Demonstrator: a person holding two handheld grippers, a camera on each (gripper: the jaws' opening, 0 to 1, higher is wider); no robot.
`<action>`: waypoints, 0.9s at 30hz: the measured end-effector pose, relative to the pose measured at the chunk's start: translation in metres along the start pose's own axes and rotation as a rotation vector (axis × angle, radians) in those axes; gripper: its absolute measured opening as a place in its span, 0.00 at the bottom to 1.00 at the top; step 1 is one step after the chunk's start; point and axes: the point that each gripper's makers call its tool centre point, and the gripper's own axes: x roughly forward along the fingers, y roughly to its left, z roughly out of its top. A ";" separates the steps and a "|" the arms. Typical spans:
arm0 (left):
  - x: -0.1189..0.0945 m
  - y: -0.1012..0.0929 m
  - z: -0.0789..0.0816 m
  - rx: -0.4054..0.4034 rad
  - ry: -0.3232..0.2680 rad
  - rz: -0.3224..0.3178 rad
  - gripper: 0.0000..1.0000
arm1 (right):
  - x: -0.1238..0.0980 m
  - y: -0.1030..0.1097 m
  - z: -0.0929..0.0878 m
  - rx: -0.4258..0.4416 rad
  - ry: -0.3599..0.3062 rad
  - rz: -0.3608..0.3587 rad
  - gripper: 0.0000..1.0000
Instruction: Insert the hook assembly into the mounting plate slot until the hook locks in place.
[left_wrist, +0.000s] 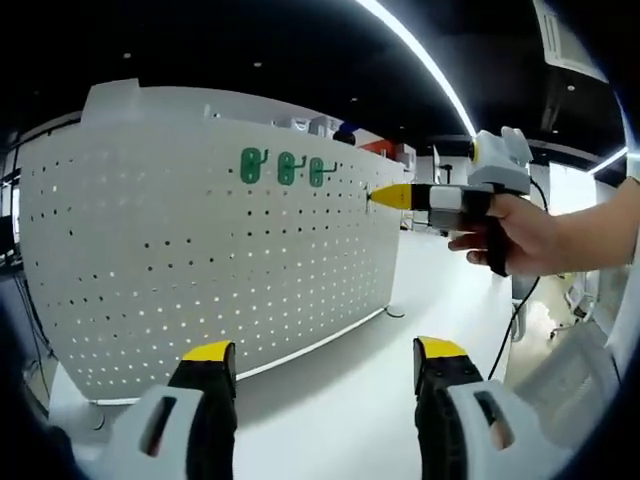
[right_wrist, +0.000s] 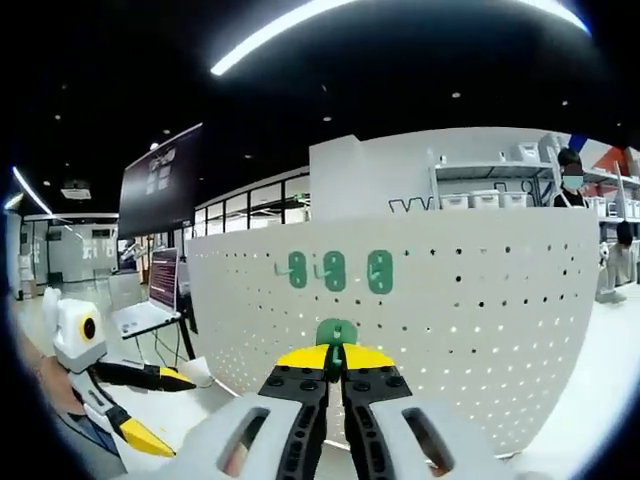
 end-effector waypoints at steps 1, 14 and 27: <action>-0.001 0.001 -0.001 -0.003 0.003 0.001 0.74 | 0.000 -0.004 0.001 0.017 -0.001 -0.013 0.01; -0.015 0.010 -0.018 -0.027 0.036 0.029 0.73 | 0.012 -0.041 0.019 0.000 -0.029 -0.099 0.01; -0.025 0.013 -0.026 -0.043 0.049 0.054 0.72 | 0.028 -0.063 0.037 -0.044 -0.048 -0.142 0.01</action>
